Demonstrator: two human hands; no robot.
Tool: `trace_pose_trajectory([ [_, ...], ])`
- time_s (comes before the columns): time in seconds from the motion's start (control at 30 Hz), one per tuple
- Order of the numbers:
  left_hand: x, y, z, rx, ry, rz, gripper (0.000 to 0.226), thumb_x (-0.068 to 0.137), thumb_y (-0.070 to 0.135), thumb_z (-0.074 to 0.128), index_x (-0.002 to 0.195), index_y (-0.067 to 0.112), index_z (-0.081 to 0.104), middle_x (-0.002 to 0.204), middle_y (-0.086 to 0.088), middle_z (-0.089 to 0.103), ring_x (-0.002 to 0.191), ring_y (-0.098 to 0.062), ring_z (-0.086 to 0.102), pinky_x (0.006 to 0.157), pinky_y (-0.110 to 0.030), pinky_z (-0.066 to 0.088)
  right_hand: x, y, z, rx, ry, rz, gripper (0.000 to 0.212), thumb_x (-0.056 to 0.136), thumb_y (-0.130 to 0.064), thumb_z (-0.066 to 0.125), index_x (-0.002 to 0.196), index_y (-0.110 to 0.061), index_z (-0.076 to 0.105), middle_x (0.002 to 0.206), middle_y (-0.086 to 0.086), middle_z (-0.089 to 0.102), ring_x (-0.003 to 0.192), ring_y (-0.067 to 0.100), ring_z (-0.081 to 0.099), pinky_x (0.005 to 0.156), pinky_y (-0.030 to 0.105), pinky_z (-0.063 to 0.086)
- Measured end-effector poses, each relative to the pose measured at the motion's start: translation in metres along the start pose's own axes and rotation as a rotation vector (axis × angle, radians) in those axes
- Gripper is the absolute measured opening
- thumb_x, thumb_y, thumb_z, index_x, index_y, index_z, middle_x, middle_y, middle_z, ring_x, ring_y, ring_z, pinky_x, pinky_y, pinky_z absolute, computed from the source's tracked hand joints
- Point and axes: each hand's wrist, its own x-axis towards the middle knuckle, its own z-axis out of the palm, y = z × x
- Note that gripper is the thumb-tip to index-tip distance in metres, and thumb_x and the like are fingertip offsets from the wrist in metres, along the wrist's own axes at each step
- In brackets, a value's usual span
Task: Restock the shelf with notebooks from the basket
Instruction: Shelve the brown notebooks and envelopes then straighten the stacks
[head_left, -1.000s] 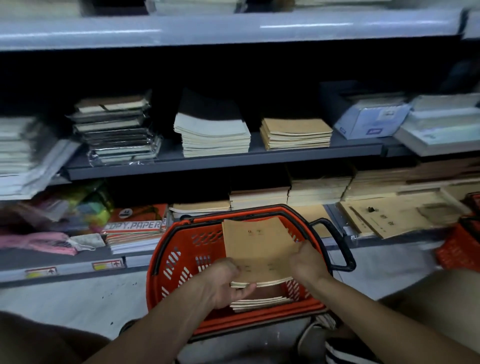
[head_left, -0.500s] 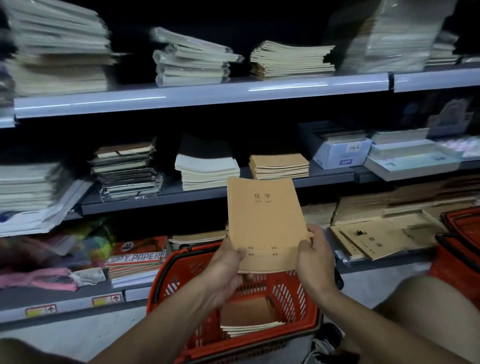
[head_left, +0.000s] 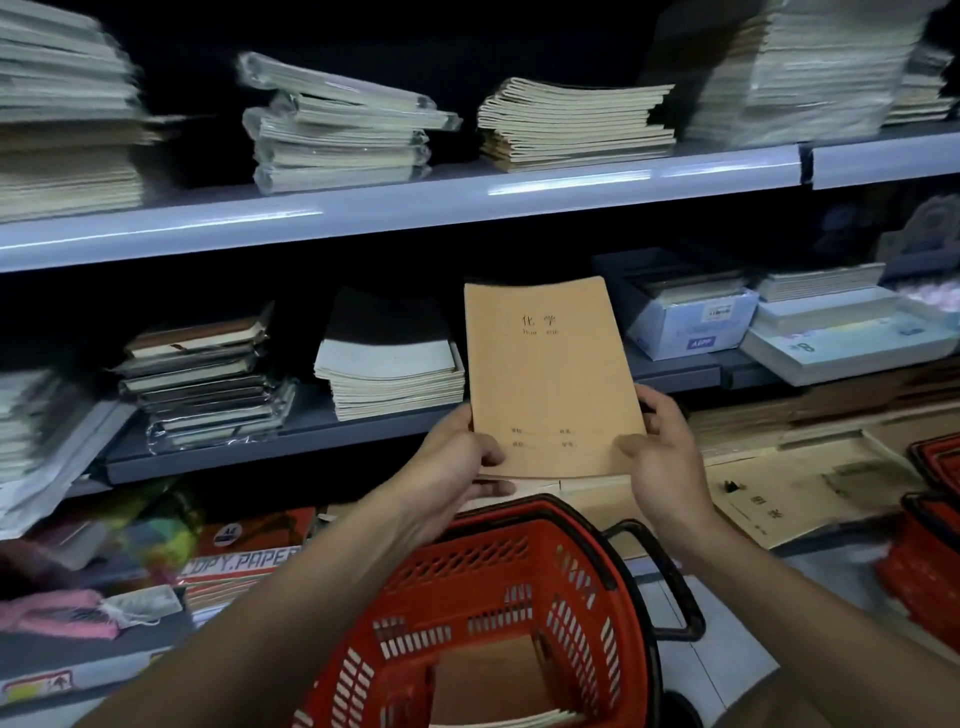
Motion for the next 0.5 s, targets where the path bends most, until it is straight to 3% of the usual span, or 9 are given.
trace_pose_trajectory([
  [0.1, 0.032, 0.016, 0.001, 0.121, 0.054, 0.078, 0.040, 0.090, -0.012, 0.053, 0.122, 0.010, 0.064, 0.115, -0.008, 0.074, 0.107, -0.031, 0.068, 0.071, -0.033, 0.060, 0.038, -0.003, 0.001, 0.015, -0.013, -0.027, 0.059, 0.092, 0.015, 0.049, 0.133, -0.027, 0.056, 0.121, -0.005, 0.068, 0.114, 0.008, 0.063, 0.093, 0.026, 0.051],
  [0.2, 0.062, 0.028, 0.005, 0.182, 0.127, 0.148, 0.036, 0.090, -0.012, 0.061, 0.119, 0.008, 0.066, 0.112, -0.006, 0.075, 0.100, -0.023, 0.073, 0.076, -0.031, 0.064, 0.080, -0.006, 0.005, -0.020, 0.002, -0.055, 0.061, 0.096, 0.012, 0.050, 0.150, -0.017, 0.047, 0.121, -0.006, 0.064, 0.106, -0.002, 0.060, 0.080, 0.010, 0.048],
  [0.3, 0.096, 0.035, 0.007, 0.220, 0.157, 0.168, 0.037, 0.090, -0.008, 0.068, 0.121, 0.012, 0.067, 0.112, -0.002, 0.076, 0.099, -0.016, 0.074, 0.082, -0.030, 0.064, 0.119, -0.004, 0.007, -0.088, 0.007, -0.116, 0.059, 0.098, 0.009, 0.051, 0.149, -0.019, 0.044, 0.105, -0.010, 0.059, 0.088, -0.011, 0.060, 0.069, 0.005, 0.047],
  [0.4, 0.127, 0.041, 0.007, 0.309, 0.242, 0.256, 0.058, 0.085, 0.002, 0.078, 0.138, 0.017, 0.059, 0.108, 0.003, 0.077, 0.101, -0.012, 0.073, 0.087, -0.030, 0.062, 0.155, 0.000, 0.011, -0.167, 0.012, -0.182, 0.048, 0.098, 0.005, 0.053, 0.137, -0.023, 0.052, 0.106, -0.012, 0.059, 0.093, -0.010, 0.061, 0.079, 0.017, 0.053],
  [0.47, 0.142, 0.047, 0.009, 0.385, 0.305, 0.331, 0.074, 0.086, 0.008, 0.080, 0.150, 0.023, 0.046, 0.104, 0.005, 0.076, 0.094, -0.007, 0.073, 0.067, -0.015, 0.059, 0.176, 0.004, 0.015, -0.233, 0.005, -0.212, 0.039, 0.097, -0.004, 0.054, 0.126, -0.030, 0.059, 0.117, -0.008, 0.061, 0.108, 0.004, 0.061, 0.094, 0.033, 0.056],
  [0.5, 0.148, 0.050, 0.010, 0.434, 0.332, 0.363, 0.072, 0.087, 0.011, 0.080, 0.149, 0.025, 0.047, 0.103, 0.006, 0.075, 0.092, -0.005, 0.072, 0.062, -0.010, 0.056, 0.185, 0.006, 0.017, -0.275, 0.010, -0.224, 0.036, 0.096, -0.010, 0.054, 0.121, -0.035, 0.061, 0.121, -0.004, 0.061, 0.113, 0.011, 0.060, 0.099, 0.039, 0.055],
])
